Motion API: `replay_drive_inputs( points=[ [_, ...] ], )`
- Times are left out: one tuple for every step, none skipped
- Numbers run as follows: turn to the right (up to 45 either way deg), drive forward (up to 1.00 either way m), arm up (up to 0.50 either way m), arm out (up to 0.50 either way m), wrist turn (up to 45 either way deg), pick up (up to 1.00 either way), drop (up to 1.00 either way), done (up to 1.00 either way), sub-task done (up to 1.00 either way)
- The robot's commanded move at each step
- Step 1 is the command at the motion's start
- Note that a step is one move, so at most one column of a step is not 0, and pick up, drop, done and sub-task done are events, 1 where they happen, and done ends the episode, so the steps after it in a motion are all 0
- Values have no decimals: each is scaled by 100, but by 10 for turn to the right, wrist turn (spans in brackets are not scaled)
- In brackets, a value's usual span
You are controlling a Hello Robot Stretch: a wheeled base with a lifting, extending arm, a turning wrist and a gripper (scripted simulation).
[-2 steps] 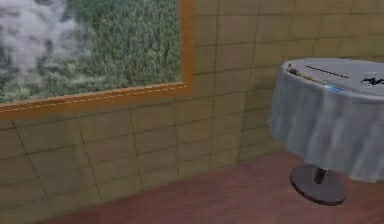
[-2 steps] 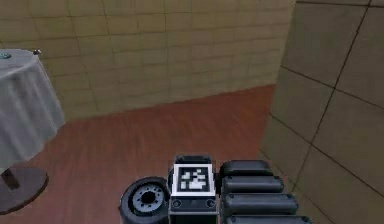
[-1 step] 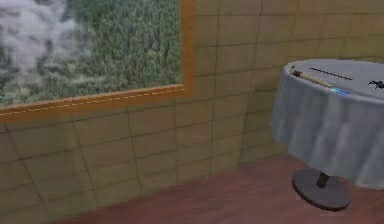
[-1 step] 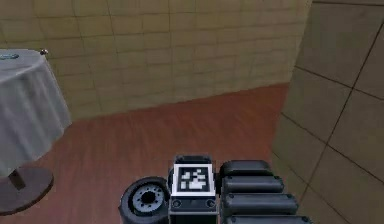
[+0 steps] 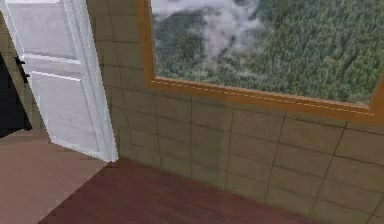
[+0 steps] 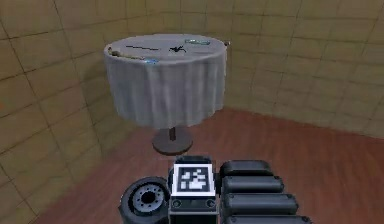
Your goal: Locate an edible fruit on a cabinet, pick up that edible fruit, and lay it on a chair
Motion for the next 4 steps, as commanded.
replay_drive_inputs(
  points=[
    [-90,0,0,0,0,0,0,0,0],
    [0,30,0,0,0,0,0,0,0],
    [-450,0,0,0,0,0,0,0,0],
    [-120,0,0,0,0,0,0,0,0]
  ],
)
